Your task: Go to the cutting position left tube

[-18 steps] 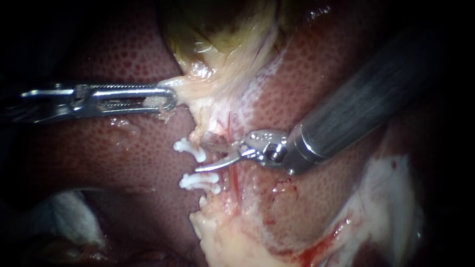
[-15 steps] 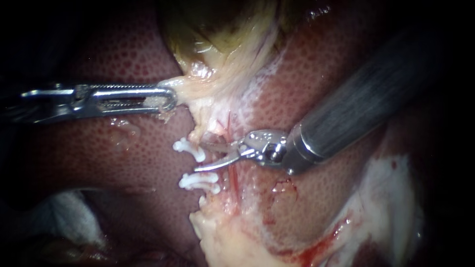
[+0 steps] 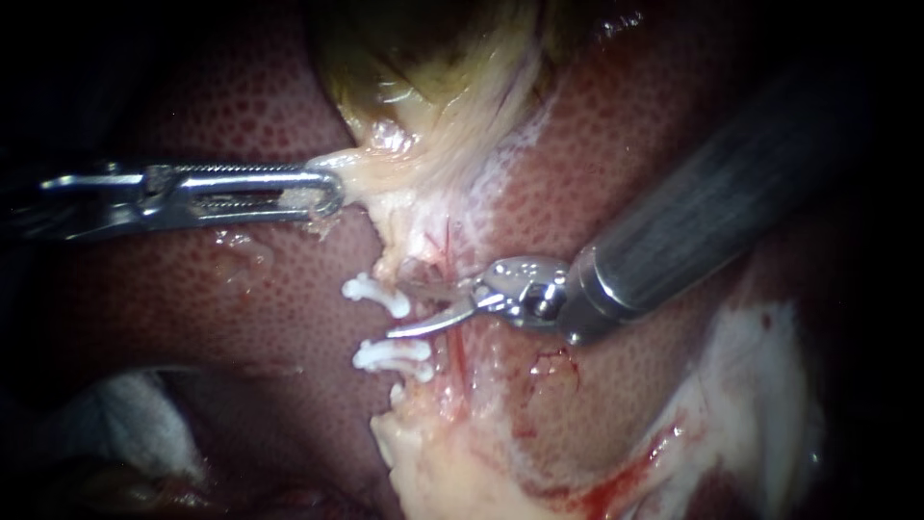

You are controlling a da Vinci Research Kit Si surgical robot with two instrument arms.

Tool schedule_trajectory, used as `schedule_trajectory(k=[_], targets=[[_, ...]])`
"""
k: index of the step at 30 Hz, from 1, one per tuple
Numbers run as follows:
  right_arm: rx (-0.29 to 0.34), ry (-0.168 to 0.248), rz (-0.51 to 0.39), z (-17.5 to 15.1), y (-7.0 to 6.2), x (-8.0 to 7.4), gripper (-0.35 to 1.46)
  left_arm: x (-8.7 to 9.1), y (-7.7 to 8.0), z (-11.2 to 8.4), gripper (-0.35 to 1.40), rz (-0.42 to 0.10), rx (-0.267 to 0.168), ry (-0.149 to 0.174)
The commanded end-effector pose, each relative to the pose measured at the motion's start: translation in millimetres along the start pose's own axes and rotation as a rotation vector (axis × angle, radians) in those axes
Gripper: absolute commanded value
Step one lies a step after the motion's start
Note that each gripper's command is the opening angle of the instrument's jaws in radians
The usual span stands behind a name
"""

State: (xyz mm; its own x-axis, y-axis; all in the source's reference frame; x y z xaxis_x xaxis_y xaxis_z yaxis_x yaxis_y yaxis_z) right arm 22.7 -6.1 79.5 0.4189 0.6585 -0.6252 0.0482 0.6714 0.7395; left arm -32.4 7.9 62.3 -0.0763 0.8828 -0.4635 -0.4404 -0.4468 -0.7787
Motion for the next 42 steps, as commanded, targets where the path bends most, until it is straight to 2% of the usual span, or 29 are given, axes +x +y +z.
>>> schedule_trajectory(k=[1, 7, 11, 21, 25, 33, 42], targets=[[0.002, -0.003, -0.002, -0.3, 0.0, -0.2, 1.36, 0.1, 0.0, -0.1, -0.35, 0.0, -0.001, 0.0], [0.005, -0.021, -0.009, -0.9, 0.0, -1.4, 1.36, 0.3, 0.1, -0.2, -0.35, -0.001, -0.001, -0.001], [-0.001, -0.031, -0.016, -0.3, 0.1, -2.4, 1.38, 0.3, 0.1, -0.3, -0.35, -0.001, -0.002, -0.001], [0.014, -0.041, -0.015, 1.8, 0.2, -3.7, 1.38, 0.3, 0.1, -0.3, -0.35, -0.001, -0.002, -0.001], [0.022, -0.043, -0.011, 2.5, 0.0, -3.6, 1.38, 0.3, 0.1, -0.3, -0.35, -0.002, -0.002, -0.001], [0.052, -0.049, -0.004, 4.3, -1.4, -3.0, 1.38, 0.3, 0.1, -0.1, -0.35, -0.001, -0.001, -0.001], [0.062, -0.048, 0.003, 5.7, -1.3, -2.3, 1.38, 0.2, 0.1, 0.0, -0.35, -0.001, 0.0, 0.0]])
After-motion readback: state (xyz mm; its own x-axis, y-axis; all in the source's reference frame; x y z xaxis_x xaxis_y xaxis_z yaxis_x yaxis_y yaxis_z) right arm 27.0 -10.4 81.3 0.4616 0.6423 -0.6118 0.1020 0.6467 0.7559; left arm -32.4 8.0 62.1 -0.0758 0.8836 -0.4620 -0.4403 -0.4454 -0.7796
